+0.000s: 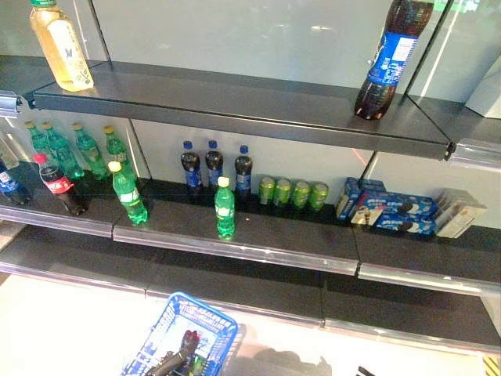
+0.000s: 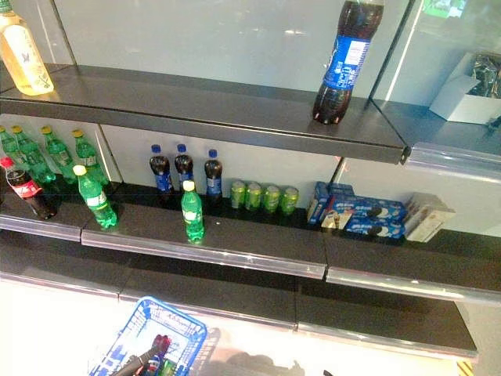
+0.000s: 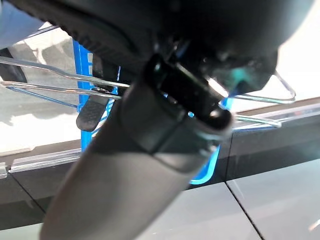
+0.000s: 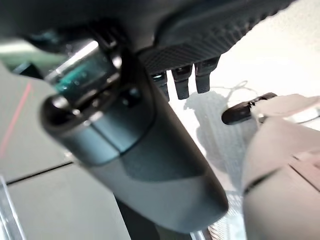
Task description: Pick up the drink and place into the basket.
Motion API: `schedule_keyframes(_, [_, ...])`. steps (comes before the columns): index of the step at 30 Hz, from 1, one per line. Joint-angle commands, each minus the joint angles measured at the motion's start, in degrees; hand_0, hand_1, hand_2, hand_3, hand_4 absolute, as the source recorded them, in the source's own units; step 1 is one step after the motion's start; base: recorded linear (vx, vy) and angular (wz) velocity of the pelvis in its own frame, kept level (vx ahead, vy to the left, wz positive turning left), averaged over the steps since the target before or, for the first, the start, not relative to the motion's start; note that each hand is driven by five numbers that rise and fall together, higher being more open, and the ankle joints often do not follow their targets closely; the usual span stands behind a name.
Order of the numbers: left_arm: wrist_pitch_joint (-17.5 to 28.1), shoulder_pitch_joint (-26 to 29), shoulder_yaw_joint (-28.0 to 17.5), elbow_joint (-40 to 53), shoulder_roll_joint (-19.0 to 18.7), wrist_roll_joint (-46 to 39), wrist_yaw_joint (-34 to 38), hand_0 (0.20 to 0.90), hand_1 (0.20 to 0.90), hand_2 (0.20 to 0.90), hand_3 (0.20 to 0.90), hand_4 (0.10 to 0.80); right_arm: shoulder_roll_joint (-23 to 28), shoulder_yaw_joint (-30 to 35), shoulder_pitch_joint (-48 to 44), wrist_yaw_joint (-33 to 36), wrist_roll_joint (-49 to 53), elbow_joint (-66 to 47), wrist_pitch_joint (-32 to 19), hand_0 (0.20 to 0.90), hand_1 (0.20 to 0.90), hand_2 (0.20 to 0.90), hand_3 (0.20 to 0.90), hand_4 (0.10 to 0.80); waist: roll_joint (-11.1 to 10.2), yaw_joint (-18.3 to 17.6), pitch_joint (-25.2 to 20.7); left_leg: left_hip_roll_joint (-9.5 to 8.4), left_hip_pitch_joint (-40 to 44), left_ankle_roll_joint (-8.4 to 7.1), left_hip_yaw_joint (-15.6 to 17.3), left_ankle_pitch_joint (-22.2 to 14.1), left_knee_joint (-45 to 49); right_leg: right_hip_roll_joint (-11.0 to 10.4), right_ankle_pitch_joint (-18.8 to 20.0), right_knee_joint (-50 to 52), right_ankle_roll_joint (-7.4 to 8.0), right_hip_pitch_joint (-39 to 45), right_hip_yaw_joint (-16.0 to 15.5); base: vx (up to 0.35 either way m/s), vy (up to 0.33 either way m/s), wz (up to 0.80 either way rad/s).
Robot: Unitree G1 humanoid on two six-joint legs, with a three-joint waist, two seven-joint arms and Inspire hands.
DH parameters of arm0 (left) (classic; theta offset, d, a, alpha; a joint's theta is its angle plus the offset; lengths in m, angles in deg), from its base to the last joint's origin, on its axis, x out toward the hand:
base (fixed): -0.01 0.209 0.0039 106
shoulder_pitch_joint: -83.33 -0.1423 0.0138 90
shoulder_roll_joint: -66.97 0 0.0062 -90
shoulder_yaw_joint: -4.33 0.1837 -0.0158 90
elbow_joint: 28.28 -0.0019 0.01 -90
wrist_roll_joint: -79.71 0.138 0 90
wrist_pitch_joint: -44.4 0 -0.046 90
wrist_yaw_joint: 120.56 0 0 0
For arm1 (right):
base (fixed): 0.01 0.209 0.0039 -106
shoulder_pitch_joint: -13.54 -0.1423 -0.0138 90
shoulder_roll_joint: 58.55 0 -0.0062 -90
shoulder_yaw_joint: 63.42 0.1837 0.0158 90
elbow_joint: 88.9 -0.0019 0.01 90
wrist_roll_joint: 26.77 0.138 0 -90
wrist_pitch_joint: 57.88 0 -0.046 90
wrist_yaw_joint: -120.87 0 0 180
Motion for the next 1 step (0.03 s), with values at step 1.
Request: schedule_keyframes(1, [1.9, 3.8, 0.0, 0.7, -0.2, 2.5, -8.3, 0.300, 0.300, 0.300, 0.200, 0.100, 2.4, 0.5, -6.3, -1.0, -1.3, 1.7, -1.7, 0.900, 0.900, 0.900, 0.900, 0.800, 3.2, 0.6, 2.2, -1.31, 0.6, 1.03, -3.8, -2.8, 0.4, -0.3, -1.4, 1.6, 1.30, 2.1, -4.6, 0.000, 0.000, 0.00])
